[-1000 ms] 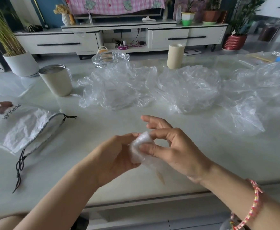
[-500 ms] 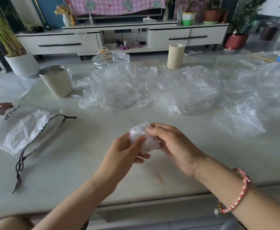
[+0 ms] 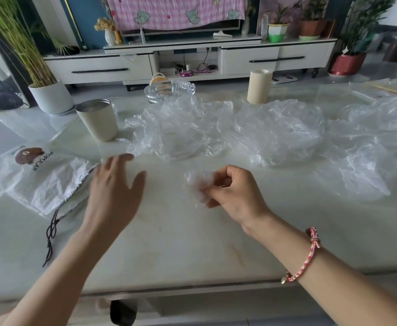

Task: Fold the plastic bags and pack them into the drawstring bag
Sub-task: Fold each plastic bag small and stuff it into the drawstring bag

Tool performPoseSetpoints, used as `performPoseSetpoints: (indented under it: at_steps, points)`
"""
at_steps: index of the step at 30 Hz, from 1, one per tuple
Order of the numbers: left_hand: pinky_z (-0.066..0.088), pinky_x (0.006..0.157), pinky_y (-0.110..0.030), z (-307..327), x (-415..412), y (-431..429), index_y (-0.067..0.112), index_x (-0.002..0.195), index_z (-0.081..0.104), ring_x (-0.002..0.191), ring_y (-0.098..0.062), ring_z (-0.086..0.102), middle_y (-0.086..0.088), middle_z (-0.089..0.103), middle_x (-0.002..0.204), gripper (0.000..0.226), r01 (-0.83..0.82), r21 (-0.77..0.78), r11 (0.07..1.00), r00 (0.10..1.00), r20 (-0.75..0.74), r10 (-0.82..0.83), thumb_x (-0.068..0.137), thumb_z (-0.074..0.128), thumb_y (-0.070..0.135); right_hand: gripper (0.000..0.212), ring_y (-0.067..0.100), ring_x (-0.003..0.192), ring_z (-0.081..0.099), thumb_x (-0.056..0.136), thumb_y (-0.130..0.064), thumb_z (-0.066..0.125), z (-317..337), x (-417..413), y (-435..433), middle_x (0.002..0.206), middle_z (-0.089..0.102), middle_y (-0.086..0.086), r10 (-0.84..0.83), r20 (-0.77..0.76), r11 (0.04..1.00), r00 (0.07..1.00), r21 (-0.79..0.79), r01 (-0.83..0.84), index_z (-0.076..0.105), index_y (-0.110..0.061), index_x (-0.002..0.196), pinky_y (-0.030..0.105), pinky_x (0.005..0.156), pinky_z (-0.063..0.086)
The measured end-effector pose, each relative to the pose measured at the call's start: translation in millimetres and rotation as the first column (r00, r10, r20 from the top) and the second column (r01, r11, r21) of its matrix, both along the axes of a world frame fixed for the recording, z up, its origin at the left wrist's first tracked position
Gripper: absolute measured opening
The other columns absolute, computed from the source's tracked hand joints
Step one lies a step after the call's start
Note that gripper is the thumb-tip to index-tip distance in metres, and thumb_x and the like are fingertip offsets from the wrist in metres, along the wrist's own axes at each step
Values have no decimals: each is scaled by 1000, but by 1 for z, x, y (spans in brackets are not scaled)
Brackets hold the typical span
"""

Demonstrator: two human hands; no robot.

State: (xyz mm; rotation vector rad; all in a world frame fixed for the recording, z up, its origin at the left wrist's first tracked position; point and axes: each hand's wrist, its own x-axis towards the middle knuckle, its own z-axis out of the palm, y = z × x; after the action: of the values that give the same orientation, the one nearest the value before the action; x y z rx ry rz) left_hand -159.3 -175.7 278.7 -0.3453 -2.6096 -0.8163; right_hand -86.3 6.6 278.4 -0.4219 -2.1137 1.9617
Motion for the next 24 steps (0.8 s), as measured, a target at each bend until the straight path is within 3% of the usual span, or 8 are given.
performPoseSetpoints:
  at_steps: [4,7,12,16,18,20,23,24]
  points:
    - [4,114,-47,-17,-19,-50,9,145,28,144,-30,4,-16,13,156,70,-184,-199,963,978,65,200,86,63,23,34,18,58,53,73,3,72,-5,-9,-13,77,53,8,0,23,1000,1000,4,0,43,-14,77,24,48,53]
    - [3,114,-47,-31,-26,-81,11,149,16,145,-30,-3,-15,2,157,71,-202,-283,938,954,158,254,91,54,26,35,19,62,55,74,3,72,-10,-17,-26,83,60,11,59,12,998,998,-24,-58,44,-16,82,22,49,52]
    - [21,109,-49,-41,-37,-110,6,143,34,141,-36,19,-20,23,152,49,-208,-291,934,969,67,237,96,44,12,21,14,59,56,72,2,75,-15,-19,-44,69,65,3,187,-30,981,982,63,-184,59,-12,73,22,52,48]
    - [19,111,-52,-38,-28,-104,6,138,44,141,-31,25,-15,33,149,40,-164,-175,971,986,-52,158,99,40,14,12,4,60,56,73,-14,79,-19,-20,-59,67,66,-6,268,-98,930,958,287,-231,67,-12,71,22,62,47]
    - [19,113,-50,-35,-12,-91,7,138,45,140,-26,26,-12,35,148,41,-84,-119,989,990,-125,69,100,36,20,12,-2,66,53,71,-18,81,-20,-18,-62,75,61,-10,253,-198,883,947,447,-142,69,-14,72,11,65,41]
    - [21,113,-47,-34,9,-74,10,139,44,139,-16,27,-4,34,148,49,34,-70,997,988,-147,-44,97,28,31,12,-2,84,48,69,-18,82,-22,-17,-66,92,57,-10,223,-360,802,906,596,39,71,-16,73,8,79,36]
    - [21,115,-37,-30,37,-54,22,142,33,139,-2,22,5,31,148,51,219,22,975,970,-117,-215,94,24,36,6,11,107,45,66,-20,73,-23,-19,-76,114,59,3,287,-493,648,821,732,212,69,-17,70,19,92,32]
    - [19,115,-31,-32,44,-45,25,142,31,139,1,21,5,32,149,48,271,41,962,956,-124,-265,95,25,34,5,13,109,46,67,-20,70,-25,-20,-78,116,60,4,300,-490,638,819,741,210,67,-17,70,21,93,31]
